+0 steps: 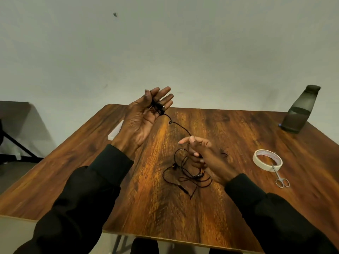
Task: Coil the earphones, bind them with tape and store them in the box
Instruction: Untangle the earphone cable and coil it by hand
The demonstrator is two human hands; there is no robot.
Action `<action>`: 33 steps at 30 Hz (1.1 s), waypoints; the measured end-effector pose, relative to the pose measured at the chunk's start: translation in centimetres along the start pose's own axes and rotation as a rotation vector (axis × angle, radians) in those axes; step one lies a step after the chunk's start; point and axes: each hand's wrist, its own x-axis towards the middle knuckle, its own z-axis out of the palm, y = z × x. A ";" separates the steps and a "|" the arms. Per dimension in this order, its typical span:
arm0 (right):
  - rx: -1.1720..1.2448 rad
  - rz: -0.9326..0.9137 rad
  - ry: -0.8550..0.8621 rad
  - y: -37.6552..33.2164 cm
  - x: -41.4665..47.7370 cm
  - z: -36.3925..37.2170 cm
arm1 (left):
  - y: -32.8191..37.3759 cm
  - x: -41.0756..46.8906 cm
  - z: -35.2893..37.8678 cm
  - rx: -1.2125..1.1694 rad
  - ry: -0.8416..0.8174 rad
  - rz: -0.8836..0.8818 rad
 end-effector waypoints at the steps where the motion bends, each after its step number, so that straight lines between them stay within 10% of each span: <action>1: -0.172 -0.027 -0.007 0.3 -0.4 0.0 | 0.2 0.1 -0.2 0.013 0.028 0.001; 11: -1.300 -0.380 -0.270 -3.9 -4.6 3.7 | -2.2 0.3 -1.6 0.362 0.120 0.138; 23: -1.304 -0.788 0.097 -10.6 -3.0 1.5 | -3.8 -2.3 -0.2 0.902 -0.083 0.198; 33: -0.966 -0.676 0.462 -9.1 3.6 -1.7 | -5.0 -5.9 1.5 0.548 -0.300 -0.212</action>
